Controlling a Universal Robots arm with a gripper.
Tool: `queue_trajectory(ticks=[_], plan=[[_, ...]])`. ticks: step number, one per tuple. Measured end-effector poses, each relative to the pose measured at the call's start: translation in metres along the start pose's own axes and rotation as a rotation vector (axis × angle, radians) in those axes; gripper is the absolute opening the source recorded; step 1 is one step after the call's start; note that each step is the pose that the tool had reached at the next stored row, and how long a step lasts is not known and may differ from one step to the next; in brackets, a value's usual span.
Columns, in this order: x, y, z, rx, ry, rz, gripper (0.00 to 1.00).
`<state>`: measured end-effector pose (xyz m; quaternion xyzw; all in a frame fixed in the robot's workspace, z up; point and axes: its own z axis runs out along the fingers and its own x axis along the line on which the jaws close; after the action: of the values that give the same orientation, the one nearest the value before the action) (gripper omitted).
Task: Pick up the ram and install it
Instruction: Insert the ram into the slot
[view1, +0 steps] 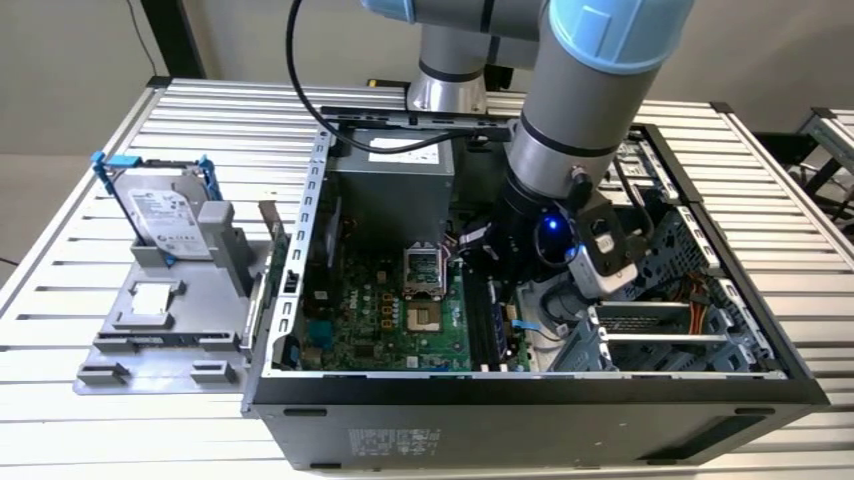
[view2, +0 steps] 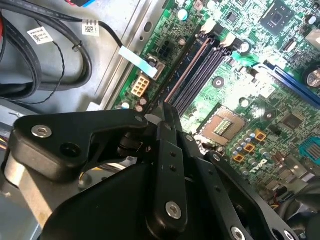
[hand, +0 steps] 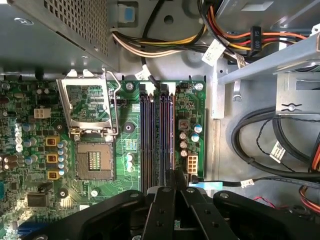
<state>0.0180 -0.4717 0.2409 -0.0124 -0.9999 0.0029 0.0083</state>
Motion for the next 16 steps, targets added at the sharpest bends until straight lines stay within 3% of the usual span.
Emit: queue_trajectory(ticks=[12, 16], plan=[[0.0000, -0.0008, 0.0000, -0.0001, 0.0000, -0.001, 0.00], [-0.0001, -0.0009, 0.0000, 0.0011, -0.0004, -0.068, 0.00]])
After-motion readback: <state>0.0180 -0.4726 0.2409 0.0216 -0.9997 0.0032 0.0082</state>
